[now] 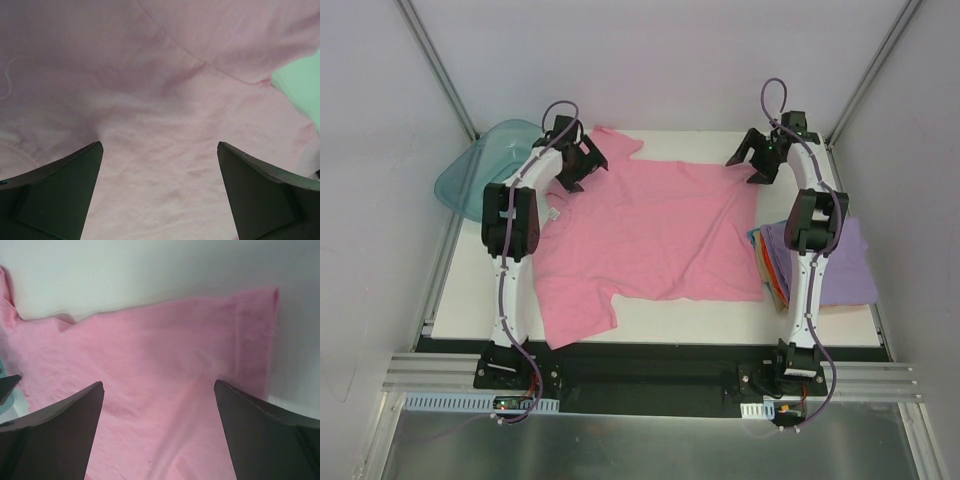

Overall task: Fold and stack the t-shirts
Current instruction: Flatten out the tshirt

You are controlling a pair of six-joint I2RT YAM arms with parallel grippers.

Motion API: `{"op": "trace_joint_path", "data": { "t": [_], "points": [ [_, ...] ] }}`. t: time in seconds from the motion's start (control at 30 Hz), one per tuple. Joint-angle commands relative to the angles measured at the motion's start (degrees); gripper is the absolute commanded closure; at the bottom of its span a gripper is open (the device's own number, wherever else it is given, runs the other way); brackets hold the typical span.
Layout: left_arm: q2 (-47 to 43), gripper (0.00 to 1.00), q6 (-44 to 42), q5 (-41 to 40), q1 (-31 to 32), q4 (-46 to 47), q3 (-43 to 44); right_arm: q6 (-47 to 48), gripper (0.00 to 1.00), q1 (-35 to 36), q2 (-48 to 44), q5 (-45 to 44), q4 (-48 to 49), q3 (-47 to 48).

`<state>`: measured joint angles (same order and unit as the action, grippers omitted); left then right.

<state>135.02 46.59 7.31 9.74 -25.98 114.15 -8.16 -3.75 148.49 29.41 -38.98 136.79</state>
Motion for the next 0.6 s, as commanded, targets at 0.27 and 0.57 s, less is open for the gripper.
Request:
{"op": "trace_joint_path", "data": {
  "t": [0.27, 0.57],
  "points": [
    [-33.5, 0.01, -9.0, -2.6, 7.4, -1.2, -20.3, 14.0, 0.03, 7.5, -33.8, -23.9, -13.8, -20.0],
    [-62.2, 0.01, -1.3, -5.8, 9.7, -2.1, -57.3, -0.8, 0.04, 20.4, -67.0, -44.4, 4.7, -63.9]
  ]
}}
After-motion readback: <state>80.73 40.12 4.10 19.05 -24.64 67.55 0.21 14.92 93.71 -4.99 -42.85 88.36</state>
